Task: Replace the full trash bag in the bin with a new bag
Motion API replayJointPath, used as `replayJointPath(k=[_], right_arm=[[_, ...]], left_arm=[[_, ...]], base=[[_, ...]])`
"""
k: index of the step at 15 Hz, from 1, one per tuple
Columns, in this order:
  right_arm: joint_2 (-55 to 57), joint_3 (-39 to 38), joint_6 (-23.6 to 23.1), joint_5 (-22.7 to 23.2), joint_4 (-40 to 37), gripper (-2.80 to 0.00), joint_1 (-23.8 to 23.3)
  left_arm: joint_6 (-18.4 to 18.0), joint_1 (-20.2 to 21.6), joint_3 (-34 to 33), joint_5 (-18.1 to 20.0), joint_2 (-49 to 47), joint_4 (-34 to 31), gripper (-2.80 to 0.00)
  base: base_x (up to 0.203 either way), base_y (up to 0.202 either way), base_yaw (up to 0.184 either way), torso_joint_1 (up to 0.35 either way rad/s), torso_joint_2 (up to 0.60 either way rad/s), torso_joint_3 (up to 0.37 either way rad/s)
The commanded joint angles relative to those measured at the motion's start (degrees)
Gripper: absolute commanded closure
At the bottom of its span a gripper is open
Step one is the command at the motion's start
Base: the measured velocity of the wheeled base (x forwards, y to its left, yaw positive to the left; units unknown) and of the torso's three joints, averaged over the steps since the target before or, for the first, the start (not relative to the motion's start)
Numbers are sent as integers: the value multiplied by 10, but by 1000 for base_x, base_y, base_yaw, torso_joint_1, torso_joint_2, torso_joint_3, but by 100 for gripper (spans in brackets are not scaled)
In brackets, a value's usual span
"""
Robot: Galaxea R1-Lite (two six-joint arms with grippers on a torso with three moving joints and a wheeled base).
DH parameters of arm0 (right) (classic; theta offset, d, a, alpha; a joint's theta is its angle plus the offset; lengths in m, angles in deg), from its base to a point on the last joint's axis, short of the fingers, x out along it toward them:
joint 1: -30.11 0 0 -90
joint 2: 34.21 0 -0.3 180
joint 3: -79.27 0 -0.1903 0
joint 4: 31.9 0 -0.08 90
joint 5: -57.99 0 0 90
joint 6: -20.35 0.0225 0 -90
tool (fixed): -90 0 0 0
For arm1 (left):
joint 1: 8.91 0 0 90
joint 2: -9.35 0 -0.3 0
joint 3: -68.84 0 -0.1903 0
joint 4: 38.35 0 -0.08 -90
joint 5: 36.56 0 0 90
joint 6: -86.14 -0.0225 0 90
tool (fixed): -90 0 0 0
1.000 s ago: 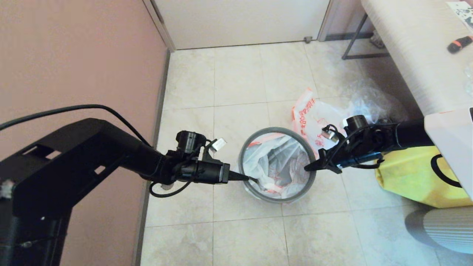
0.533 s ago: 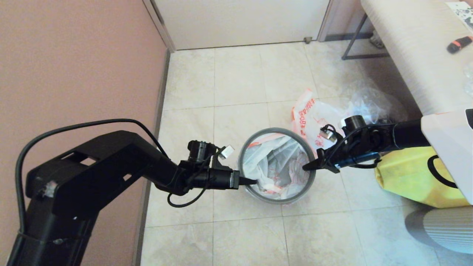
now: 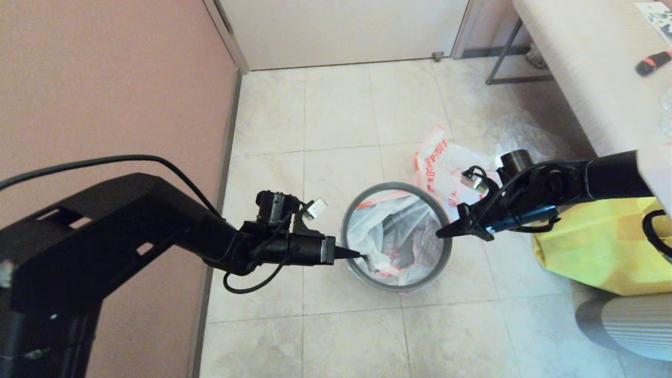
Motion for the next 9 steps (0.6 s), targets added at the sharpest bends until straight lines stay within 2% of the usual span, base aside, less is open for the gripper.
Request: replayJointPath(k=[1,3,5,7,9], right_arm=[[-83,-21,0,-13,-17,0,2],[-162,-73,0,-41,-34,0,3],[-251,-131,0,-82,-41,0,3],[-343,-187,0,-130,-45,0,3],[-446,-243,1,-165,-53,0,3]], left_arm=[[4,-7,-19,-6,79,-3,0],[12,-25,-38,-61,151,-39,0],[14,-46,-70,-149,228,-85,0],[13,-57,-128,-214,315,-113,0],[7,-70,-213,-276,412,-127,0]], base=[[0,0,0,0,0,0],[0,0,0,0,0,0],[0,0,0,0,0,0],[0,0,0,0,0,0],[0,0,0,0,0,0]])
